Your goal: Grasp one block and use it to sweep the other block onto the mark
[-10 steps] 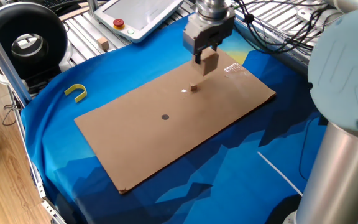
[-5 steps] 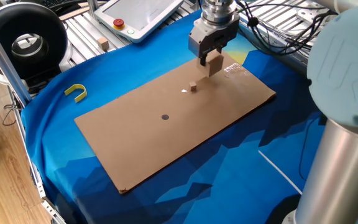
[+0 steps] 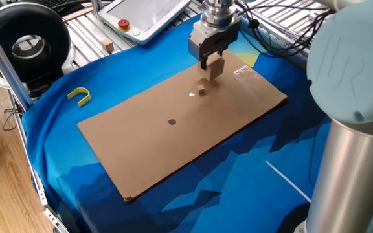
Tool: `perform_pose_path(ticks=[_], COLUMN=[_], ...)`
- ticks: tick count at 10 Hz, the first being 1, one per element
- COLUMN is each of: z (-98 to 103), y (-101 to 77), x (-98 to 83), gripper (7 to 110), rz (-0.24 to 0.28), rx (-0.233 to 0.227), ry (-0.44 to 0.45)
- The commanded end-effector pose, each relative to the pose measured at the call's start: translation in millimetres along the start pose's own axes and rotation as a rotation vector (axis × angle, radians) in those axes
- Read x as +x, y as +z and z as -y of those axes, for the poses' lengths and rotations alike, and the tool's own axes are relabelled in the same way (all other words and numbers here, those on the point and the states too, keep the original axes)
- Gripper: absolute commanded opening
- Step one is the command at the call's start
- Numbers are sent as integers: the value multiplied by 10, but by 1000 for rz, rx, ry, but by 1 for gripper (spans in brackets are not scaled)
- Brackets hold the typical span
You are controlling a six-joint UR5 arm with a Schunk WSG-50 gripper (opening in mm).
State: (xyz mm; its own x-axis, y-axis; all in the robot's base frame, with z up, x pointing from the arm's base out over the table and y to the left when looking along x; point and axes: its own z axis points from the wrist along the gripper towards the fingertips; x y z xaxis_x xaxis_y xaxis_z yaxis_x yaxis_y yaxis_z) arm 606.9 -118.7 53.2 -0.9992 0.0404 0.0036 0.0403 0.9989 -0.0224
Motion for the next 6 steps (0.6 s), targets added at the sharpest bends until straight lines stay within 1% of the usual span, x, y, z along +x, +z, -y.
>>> perform_pose_path(ticks=[1, 2, 3, 4, 5, 6], z=[-152, -232, -250, -235, -109, -76], y=[98, 98, 78, 63, 83, 126], x=[8, 66, 112, 97, 80, 102], gripper=[7, 7, 7, 7, 7, 7], rz=[-22, -34, -40, -27, -20, -26], rx=[-34, -54, -50, -43, -4, 0], ry=[-61, -88, -100, -43, 7, 24])
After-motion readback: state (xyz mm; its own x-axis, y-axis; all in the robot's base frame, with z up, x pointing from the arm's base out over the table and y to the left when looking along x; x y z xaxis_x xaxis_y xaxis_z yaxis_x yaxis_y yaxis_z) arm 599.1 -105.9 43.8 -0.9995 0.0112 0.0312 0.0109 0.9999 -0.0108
